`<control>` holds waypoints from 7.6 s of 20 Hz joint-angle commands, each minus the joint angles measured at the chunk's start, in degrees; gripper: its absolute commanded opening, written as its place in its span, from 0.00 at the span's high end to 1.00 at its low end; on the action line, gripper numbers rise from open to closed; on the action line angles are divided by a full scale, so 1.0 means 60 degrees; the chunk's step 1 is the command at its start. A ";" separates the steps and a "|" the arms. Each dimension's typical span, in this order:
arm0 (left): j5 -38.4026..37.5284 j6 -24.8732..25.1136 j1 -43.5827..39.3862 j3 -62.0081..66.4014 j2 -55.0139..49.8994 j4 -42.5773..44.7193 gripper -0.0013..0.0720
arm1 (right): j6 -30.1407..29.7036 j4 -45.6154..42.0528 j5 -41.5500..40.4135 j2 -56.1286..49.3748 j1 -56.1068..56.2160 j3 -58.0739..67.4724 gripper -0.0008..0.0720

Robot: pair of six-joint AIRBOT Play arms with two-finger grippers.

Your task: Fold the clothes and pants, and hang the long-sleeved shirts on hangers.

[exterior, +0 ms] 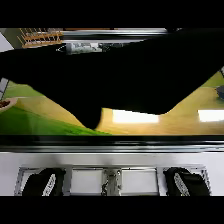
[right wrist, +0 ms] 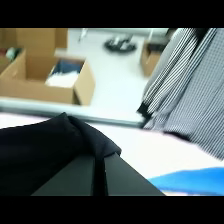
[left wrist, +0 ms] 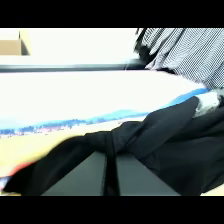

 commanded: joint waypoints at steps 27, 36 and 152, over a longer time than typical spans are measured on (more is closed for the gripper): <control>-0.0401 0.0488 0.1341 0.0914 -1.0459 0.0313 0.18 | 0.0339 0.0437 0.0616 -0.6896 -0.0528 -0.0171 0.37; 0.1024 0.1326 0.1614 -0.4921 -0.9584 -0.1129 0.49 | 0.0022 0.0907 0.1104 -0.3665 -0.0138 -0.4313 0.37; 0.0106 0.1089 0.1585 -0.5308 -0.6237 0.1020 0.28 | 0.2269 -0.0790 0.3104 -0.4517 -0.0098 -0.6218 0.23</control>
